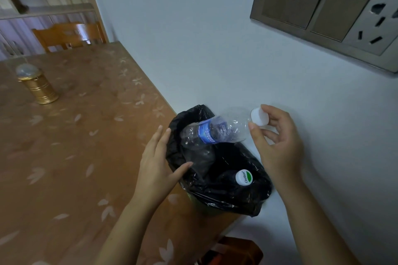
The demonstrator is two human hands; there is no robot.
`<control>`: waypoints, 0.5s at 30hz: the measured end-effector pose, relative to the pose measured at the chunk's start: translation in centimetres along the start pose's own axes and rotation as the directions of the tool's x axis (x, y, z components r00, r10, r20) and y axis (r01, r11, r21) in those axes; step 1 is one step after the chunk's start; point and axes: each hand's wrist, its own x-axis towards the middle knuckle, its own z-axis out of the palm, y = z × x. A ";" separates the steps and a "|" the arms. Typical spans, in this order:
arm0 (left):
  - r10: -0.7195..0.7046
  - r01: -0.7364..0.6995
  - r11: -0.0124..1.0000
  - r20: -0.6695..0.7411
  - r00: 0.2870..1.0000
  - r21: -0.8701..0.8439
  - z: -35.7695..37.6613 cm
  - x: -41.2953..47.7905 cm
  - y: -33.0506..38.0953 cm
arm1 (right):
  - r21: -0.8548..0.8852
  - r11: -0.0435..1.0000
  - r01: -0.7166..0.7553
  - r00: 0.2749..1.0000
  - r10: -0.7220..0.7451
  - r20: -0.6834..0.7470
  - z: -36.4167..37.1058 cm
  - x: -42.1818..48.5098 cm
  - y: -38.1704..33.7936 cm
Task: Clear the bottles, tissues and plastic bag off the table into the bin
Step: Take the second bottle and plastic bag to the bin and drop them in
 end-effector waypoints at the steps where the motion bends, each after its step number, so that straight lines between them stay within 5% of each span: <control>1: -0.003 0.004 1.000 0.018 1.000 -0.012 0.1 -0.1 0.0 | -0.032 0.999 0.012 1.000 -0.012 0.007 0.1 -0.2 0.1; 15: -0.083 0.088 0.996 0.170 0.982 -0.018 1.3 -1.0 -0.8 | -0.316 0.945 -0.087 0.954 0.170 0.245 3.0 -2.2 3.8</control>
